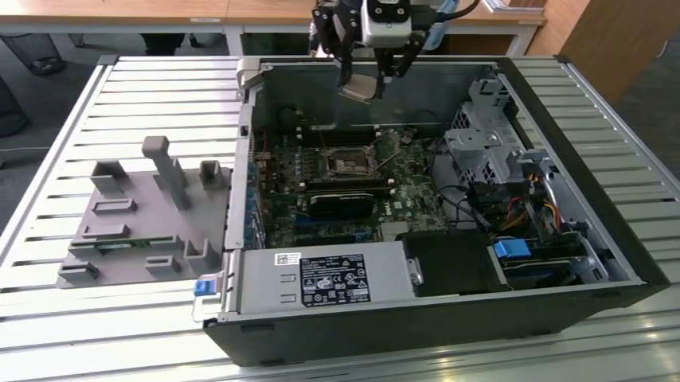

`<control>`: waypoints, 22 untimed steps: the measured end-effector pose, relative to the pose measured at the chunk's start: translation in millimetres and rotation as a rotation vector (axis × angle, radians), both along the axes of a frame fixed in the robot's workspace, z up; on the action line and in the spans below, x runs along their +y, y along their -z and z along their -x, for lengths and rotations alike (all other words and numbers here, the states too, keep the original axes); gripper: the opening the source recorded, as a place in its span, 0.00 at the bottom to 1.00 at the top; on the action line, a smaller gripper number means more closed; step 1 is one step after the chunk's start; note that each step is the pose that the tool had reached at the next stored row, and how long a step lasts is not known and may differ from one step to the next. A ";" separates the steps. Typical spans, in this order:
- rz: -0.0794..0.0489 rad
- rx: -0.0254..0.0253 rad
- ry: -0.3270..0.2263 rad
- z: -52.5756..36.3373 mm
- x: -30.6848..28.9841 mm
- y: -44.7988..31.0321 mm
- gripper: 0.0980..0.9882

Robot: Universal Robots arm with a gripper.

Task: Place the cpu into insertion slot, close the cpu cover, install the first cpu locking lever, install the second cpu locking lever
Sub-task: 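Place the cpu into insertion slot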

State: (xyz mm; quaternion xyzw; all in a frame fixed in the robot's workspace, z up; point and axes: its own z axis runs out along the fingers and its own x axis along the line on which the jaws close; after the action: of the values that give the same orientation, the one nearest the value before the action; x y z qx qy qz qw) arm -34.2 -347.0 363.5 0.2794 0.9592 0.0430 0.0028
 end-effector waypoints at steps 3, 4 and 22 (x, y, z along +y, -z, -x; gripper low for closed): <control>0.000 -0.0001 0.055 0.0 0.0 0.5 0.49; 0.000 -0.0001 0.073 0.0 0.0 0.7 0.49; 0.003 0.0001 0.380 0.0 0.0 4.4 0.49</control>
State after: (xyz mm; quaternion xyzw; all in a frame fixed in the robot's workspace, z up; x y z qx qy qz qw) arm -34.2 -347.0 359.1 0.4557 0.8891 0.0403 0.0112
